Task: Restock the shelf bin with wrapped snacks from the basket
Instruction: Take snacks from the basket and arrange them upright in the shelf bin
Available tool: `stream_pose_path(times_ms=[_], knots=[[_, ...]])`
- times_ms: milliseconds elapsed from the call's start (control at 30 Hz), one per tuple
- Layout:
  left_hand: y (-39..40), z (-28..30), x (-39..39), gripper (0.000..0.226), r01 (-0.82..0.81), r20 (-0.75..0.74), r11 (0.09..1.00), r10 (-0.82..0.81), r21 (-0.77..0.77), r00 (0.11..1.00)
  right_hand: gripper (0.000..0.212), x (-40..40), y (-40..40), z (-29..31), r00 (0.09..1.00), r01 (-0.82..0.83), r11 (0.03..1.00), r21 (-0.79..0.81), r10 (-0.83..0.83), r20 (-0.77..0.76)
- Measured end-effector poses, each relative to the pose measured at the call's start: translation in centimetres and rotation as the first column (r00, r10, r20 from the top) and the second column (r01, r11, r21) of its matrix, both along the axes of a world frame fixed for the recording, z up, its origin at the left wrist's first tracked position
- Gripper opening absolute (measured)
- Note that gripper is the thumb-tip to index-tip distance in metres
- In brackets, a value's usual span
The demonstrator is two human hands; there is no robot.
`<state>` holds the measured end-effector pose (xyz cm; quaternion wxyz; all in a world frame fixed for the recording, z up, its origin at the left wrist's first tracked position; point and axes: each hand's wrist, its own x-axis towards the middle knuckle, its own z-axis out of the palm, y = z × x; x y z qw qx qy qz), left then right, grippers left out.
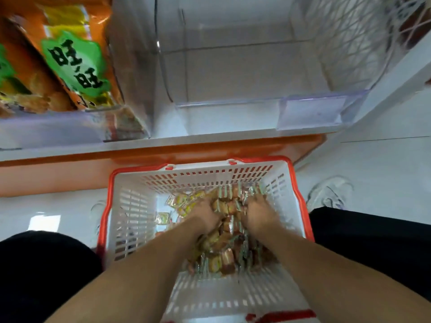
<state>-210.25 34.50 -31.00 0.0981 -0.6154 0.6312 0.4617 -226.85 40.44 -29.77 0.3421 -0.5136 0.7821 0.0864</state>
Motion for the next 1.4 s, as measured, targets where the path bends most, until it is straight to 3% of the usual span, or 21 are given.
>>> stream_pose_path(times_ms=[67,200,333,400,533,633,733,833,967,1133,1267,1400], knots=[[-0.4,-0.7,-0.7,0.061,-0.012,-0.012,0.999,0.013,0.037,1.0,0.032,0.1,-0.1,-0.1,1.0,-0.009,1.0,0.011,0.009,-0.023],[-0.2,-2.8,-1.7,0.059,-0.11,-0.068,0.989,0.117,0.098,0.991,0.041,1.1,-0.5,-0.9,0.999,0.042,0.999,0.012,-0.042,0.018],[0.4,-3.4,-2.0,0.033,-0.183,-0.056,0.982,0.186,0.045,0.981,0.032,1.5,-0.5,-1.6,0.989,0.126,0.992,0.023,-0.127,0.073],[0.5,-3.4,-1.9,0.042,-0.156,-0.054,0.988,0.156,0.0,0.986,0.031,1.5,-0.8,-1.6,0.975,0.193,0.98,0.048,-0.197,0.107],[0.9,-3.2,-1.3,0.051,-0.134,-0.119,0.99,0.129,-0.039,0.984,0.017,2.0,-1.5,-1.6,0.918,0.359,0.93,0.078,-0.367,0.151],[1.2,-2.9,-0.8,0.052,-0.147,-0.177,0.988,0.136,-0.054,0.975,0.019,2.1,-1.7,-1.6,0.829,0.478,0.865,0.153,-0.502,0.248],[1.4,-2.0,-0.1,0.052,-0.2,-0.245,0.975,0.171,-0.101,0.954,0.031,1.9,-2.0,-0.7,0.772,0.467,0.851,0.239,-0.524,0.359],[1.0,-0.4,0.6,0.041,-0.312,-0.304,0.947,0.277,-0.074,0.912,0.031,1.2,-3.1,1.9,0.747,0.387,0.876,0.289,-0.481,0.46],[-0.1,3.7,0.7,0.027,-0.506,-0.393,0.851,0.517,0.141,0.76,0.031,0.8,-4.7,7.3,0.694,0.266,0.909,0.322,-0.412,0.59],[-0.6,10.9,0.1,0.031,-0.37,-0.543,0.875,0.485,0.313,0.685,0.031,1.3,-5.9,15.0,0.786,-0.053,0.972,0.228,-0.1,0.61],[-1.1,17.1,0.3,0.016,-0.227,-0.586,0.89,0.436,0.396,0.683,0.025,0.8,-6.0,23.1,0.781,-0.197,0.962,0.19,0.037,0.624],[-2.5,24.4,2.0,0.02,-0.047,-0.625,0.882,0.369,0.469,0.688,0.027,-0.9,-6.3,32.6,0.728,-0.369,0.923,-0.115,0.363,0.581]])
